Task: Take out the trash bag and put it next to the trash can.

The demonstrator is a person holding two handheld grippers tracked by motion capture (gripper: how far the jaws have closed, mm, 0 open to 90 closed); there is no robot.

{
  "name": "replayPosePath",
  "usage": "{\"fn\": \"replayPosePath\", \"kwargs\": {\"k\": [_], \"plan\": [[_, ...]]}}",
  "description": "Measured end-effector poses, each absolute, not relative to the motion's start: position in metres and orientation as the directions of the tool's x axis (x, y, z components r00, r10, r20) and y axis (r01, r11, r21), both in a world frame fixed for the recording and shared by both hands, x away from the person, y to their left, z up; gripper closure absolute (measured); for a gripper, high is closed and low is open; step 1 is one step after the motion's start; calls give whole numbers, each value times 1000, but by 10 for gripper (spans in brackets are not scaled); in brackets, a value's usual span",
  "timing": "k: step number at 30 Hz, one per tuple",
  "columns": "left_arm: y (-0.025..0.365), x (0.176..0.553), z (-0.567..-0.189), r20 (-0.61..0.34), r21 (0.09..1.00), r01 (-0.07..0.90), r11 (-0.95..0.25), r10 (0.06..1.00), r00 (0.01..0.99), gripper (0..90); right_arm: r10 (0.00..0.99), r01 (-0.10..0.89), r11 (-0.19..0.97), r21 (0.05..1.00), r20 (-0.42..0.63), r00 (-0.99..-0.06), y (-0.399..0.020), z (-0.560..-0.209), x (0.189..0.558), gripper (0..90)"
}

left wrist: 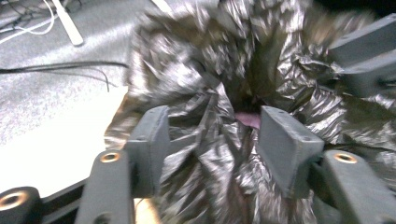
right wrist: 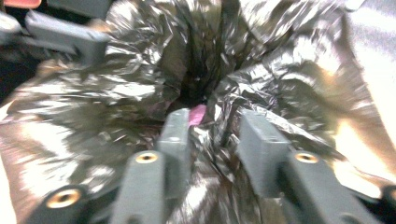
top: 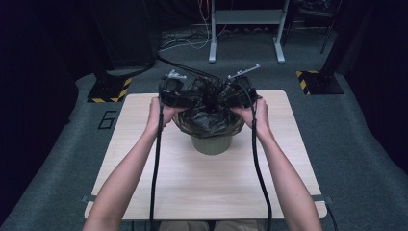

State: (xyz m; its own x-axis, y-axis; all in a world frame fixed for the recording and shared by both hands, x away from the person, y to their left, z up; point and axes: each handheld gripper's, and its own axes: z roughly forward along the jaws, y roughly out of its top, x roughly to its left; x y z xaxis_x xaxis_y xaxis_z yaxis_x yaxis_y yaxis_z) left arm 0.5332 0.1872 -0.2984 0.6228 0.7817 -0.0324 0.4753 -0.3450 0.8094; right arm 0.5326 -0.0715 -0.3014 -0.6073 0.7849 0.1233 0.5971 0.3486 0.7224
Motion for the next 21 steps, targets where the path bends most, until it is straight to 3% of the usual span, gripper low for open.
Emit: {"fn": "replayPosePath", "kwargs": {"k": [1,3,4,5,6,8,11,19,21], "plan": [[193,532,-294,-37,817,475,-327,792,609,356,782,584,329,742,132,-609,-81,-290,527,567],[211,535,-290,-62,826,490,-279,818,571,308,796,579,302,757,135,-590,-93,-282,524,521],[211,535,-290,-62,826,490,-279,818,571,292,796,579,302,757,135,-590,-93,-282,524,521],[215,537,-291,-66,821,503,-269,831,553,270,825,593,269,759,136,-549,-103,-280,524,444],[219,541,-294,-70,812,520,-264,841,536,270,825,593,269,759,136,-549,-103,-280,524,444],[224,549,-305,-87,783,567,-256,857,508,238,867,641,247,727,130,-481,-111,-288,530,333],[225,558,-320,-95,743,616,-264,869,486,216,882,698,235,676,153,-445,-114,-305,538,277],[210,567,-347,-109,662,672,-332,844,525,254,888,768,238,595,187,-420,-108,-344,554,313],[205,566,-349,-93,653,668,-356,838,538,364,888,772,239,589,189,-419,-109,-351,557,346]]}}
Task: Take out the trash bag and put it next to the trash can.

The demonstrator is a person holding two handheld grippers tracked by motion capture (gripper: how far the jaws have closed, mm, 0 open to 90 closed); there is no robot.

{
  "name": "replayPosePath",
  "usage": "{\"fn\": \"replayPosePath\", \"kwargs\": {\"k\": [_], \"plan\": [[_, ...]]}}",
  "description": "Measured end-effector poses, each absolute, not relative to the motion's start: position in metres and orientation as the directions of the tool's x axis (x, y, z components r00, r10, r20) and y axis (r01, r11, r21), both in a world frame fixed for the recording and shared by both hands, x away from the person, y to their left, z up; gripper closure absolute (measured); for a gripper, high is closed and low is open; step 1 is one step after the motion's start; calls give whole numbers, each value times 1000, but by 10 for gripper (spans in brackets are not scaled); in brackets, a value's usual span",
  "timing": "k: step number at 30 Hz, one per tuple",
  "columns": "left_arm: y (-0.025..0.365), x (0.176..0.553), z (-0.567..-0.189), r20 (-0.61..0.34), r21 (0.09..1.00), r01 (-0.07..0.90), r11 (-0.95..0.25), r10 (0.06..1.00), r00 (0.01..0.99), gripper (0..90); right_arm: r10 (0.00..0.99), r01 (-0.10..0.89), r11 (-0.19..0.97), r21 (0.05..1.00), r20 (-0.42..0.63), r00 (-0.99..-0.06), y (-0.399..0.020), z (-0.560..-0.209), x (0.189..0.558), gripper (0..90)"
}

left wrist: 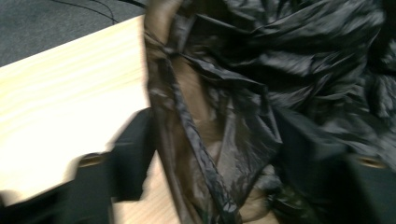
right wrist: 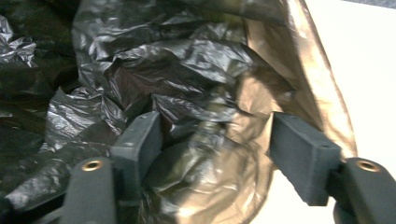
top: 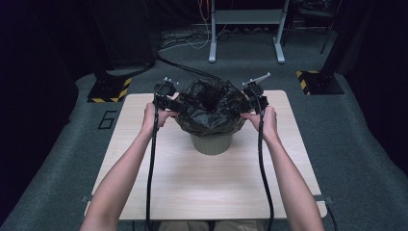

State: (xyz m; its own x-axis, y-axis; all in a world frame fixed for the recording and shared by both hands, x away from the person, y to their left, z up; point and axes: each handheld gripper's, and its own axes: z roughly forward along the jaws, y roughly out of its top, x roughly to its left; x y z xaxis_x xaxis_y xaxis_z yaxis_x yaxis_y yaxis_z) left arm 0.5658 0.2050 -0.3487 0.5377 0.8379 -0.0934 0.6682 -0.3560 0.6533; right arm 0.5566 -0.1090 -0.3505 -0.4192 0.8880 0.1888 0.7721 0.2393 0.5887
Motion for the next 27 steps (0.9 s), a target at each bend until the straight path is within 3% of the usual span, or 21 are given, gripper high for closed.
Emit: {"fn": "replayPosePath", "kwargs": {"k": [1,4,10,11,13,15,18,27], "plan": [[202,565,-350,-92,652,662,-370,828,554,434,886,777,230,586,205,-417,-111,-352,557,350],[198,560,-349,-83,667,645,-374,822,563,536,872,767,235,597,220,-438,-111,-350,555,436],[199,552,-339,-39,710,608,-356,842,539,626,868,715,240,656,184,-460,-111,-335,546,555],[202,548,-335,-25,732,591,-340,853,521,642,868,696,231,680,178,-463,-114,-328,542,617],[203,546,-332,-15,745,577,-334,857,515,658,869,692,228,685,178,-462,-115,-327,541,626],[203,543,-327,13,763,552,-337,862,507,731,866,663,219,716,171,-471,-117,-318,536,752],[201,538,-318,45,775,522,-357,855,517,802,857,639,221,737,166,-488,-117,-311,533,861],[197,535,-295,30,792,494,-360,830,557,844,828,597,235,767,164,-536,-108,-285,530,896]]}}
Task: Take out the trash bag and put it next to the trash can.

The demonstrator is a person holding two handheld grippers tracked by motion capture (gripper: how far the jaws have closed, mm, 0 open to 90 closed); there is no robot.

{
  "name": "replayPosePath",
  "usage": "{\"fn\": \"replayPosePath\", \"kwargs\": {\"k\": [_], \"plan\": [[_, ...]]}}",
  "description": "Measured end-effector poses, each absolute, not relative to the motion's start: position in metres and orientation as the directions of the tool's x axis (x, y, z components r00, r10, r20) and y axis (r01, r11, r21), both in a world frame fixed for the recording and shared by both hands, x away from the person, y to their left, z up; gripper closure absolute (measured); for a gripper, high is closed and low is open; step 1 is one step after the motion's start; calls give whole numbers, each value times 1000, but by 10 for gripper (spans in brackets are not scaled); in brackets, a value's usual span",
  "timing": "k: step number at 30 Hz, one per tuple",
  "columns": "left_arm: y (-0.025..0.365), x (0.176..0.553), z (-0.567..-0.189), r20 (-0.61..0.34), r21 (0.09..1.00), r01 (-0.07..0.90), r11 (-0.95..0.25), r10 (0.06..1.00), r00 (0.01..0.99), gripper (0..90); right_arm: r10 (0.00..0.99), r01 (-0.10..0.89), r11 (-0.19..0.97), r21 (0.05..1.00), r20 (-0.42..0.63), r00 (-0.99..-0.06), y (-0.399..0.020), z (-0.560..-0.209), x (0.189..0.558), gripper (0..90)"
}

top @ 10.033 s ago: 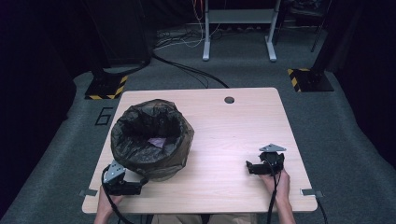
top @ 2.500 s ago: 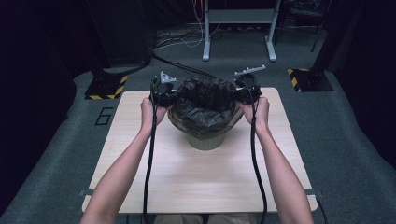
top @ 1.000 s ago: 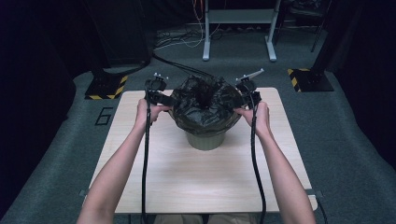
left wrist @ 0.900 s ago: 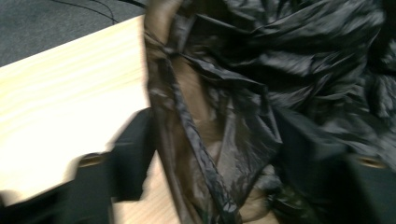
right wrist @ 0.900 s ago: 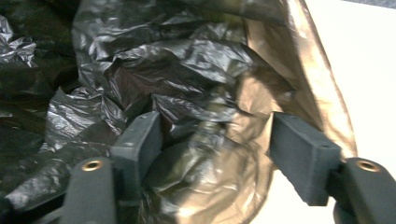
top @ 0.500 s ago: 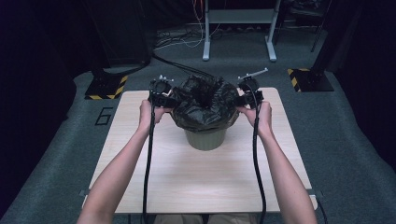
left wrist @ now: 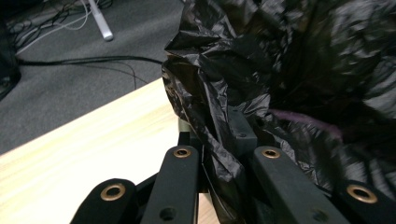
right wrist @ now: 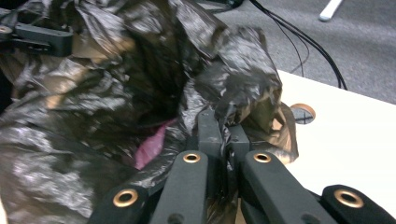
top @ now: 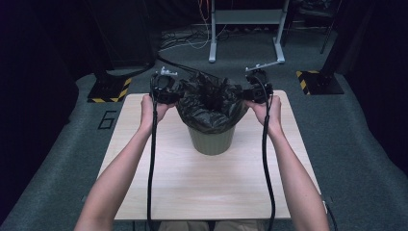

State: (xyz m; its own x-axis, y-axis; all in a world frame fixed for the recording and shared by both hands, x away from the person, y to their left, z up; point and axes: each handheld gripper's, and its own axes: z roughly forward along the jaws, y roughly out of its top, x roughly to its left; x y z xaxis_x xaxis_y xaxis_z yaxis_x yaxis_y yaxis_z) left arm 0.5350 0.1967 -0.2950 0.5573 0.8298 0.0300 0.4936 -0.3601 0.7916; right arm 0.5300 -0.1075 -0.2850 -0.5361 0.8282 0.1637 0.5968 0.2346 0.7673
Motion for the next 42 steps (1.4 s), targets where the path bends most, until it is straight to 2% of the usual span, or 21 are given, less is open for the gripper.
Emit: {"fn": "replayPosePath", "kwargs": {"k": [17,19,20,21,23,25,26,35,38,39,40,41,42], "plan": [[175,526,-251,24,834,409,-370,765,644,845,796,528,247,813,141,-589,-79,-239,524,897],[170,528,-255,-24,832,416,-367,725,688,760,793,531,253,809,140,-593,-74,-242,526,897],[167,529,-258,-34,821,426,-380,713,700,666,793,541,252,802,149,-591,-70,-248,530,898],[164,530,-262,-51,817,430,-384,695,718,666,793,541,252,802,149,-591,-70,-248,530,898],[159,531,-269,-77,812,436,-387,670,739,546,791,552,250,795,160,-590,-67,-255,534,898],[156,532,-274,-118,816,437,-379,631,767,492,791,558,243,794,170,-587,-64,-259,537,898],[154,532,-276,-131,818,435,-376,614,778,424,793,560,242,792,171,-584,-62,-259,538,898],[130,521,-273,-93,853,358,-381,562,822,261,790,549,210,809,190,-583,-55,-249,542,897],[117,518,-273,-28,852,324,-413,580,814,282,789,545,189,817,204,-579,-51,-243,542,897],[117,518,-273,-28,852,324,-413,580,814,341,785,542,189,818,205,-584,-51,-243,542,897],[112,520,-275,11,843,321,-430,612,791,433,782,542,180,821,215,-585,-51,-243,542,897],[112,520,-275,11,843,321,-430,612,791,529,782,542,180,821,215,-585,-51,-243,542,897],[110,521,-277,30,840,317,-440,621,783,529,779,543,171,822,225,-586,-52,-243,542,896]]}}
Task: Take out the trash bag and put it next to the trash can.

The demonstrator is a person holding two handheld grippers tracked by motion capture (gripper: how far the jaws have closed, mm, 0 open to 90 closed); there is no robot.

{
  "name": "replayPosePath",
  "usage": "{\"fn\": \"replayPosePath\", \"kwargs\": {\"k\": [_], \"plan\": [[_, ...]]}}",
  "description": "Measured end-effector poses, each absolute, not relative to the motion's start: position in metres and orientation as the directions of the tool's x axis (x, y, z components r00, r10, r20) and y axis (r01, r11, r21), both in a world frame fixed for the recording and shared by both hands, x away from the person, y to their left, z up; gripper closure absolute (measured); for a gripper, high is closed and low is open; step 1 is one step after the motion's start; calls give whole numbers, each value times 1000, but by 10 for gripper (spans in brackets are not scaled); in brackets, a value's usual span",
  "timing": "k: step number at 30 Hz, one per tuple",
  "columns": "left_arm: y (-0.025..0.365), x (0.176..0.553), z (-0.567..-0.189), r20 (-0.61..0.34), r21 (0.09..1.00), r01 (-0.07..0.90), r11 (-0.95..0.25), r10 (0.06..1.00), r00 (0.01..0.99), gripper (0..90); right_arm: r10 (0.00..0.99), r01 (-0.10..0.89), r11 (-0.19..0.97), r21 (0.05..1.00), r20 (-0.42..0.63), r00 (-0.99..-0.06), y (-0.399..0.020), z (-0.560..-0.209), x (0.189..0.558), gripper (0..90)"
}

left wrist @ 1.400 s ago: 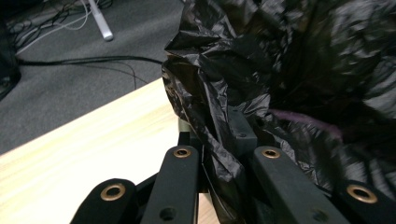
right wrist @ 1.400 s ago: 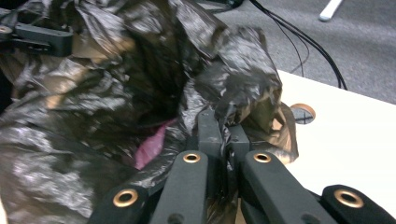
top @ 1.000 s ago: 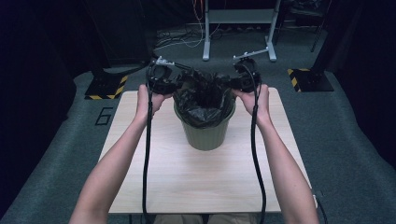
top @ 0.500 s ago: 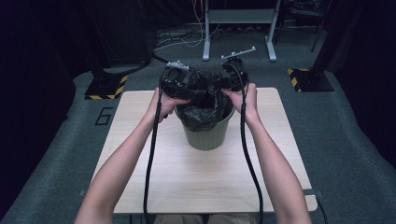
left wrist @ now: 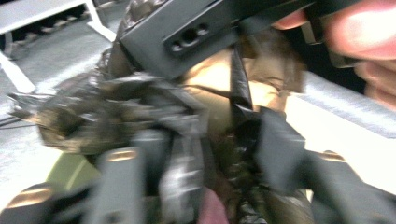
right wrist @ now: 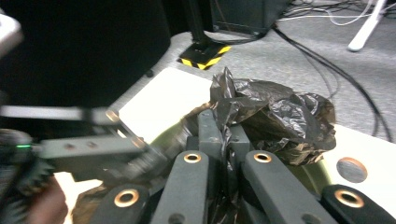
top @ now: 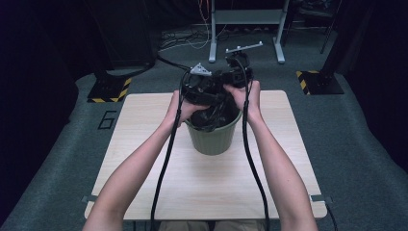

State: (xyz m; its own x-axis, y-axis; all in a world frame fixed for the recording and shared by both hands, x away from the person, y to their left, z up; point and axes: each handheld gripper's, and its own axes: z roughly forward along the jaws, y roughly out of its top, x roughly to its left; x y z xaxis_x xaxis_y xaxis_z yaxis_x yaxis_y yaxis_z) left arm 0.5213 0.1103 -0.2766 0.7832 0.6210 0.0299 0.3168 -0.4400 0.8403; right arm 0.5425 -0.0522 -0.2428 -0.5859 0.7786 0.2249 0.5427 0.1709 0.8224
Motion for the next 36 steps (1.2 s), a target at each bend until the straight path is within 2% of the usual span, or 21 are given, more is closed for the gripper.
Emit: {"fn": "replayPosePath", "kwargs": {"k": [1,3,5,6,8,10,12,14,15,17,18,20,23,25,29,30,31,33,34,35,36], "plan": [[109,524,-278,49,838,316,-444,639,768,739,761,555,145,819,266,-592,-56,-244,543,871],[109,527,-277,52,840,313,-443,640,767,849,757,557,141,819,273,-594,-57,-245,542,837],[110,530,-276,76,840,302,-451,649,757,879,746,547,131,827,281,-604,-63,-247,540,752],[111,531,-276,83,836,301,-459,648,757,894,730,537,118,835,294,-617,-71,-249,538,648],[113,534,-274,97,831,299,-469,653,751,896,729,513,122,850,274,-627,-78,-251,536,513],[117,536,-270,99,832,300,-466,657,747,897,732,499,122,858,262,-628,-82,-252,534,489],[121,538,-265,97,835,301,-461,662,743,897,721,462,135,876,233,-652,-92,-256,532,392],[123,539,-261,110,831,296,-471,660,743,897,721,454,143,880,222,-656,-93,-257,532,378],[124,540,-259,110,831,299,-470,664,740,897,711,440,172,881,198,-675,-94,-260,531,288],[126,542,-255,99,833,308,-460,670,736,897,706,433,186,882,187,-684,-94,-261,531,279],[127,544,-250,92,835,315,-452,678,730,897,690,427,218,878,171,-703,-89,-265,530,204],[126,546,-248,72,841,322,-435,680,730,897,675,415,260,872,144,-724,-79,-270,528,145],[123,546,-244,69,842,321,-433,677,733,896,688,407,284,868,111,-717,-64,-280,527,106],[116,543,-238,54,853,315,-416,671,740,896,705,412,291,864,97,-702,-53,-287,528,105],[110,540,-234,40,863,306,-403,657,752,895,739,412,273,869,85,-669,-42,-295,533,176],[108,537,-232,27,869,303,-391,649,760,895,754,406,232,884,101,-650,-37,-297,536,328],[108,537,-232,27,869,303,-391,649,760,895,754,406,232,884,101,-650,-37,-297,536,328],[107,536,-230,29,873,295,-389,645,764,895,768,395,212,894,97,-632,-36,-298,539,474],[108,535,-229,23,878,293,-378,645,764,893,769,386,201,900,99,-631,-36,-299,539,593],[109,535,-229,23,880,289,-376,643,765,885,765,385,179,905,118,-633,-38,-299,541,784],[110,535,-229,14,885,290,-364,644,765,875,764,387,171,906,126,-633,-39,-299,541,849]]}}
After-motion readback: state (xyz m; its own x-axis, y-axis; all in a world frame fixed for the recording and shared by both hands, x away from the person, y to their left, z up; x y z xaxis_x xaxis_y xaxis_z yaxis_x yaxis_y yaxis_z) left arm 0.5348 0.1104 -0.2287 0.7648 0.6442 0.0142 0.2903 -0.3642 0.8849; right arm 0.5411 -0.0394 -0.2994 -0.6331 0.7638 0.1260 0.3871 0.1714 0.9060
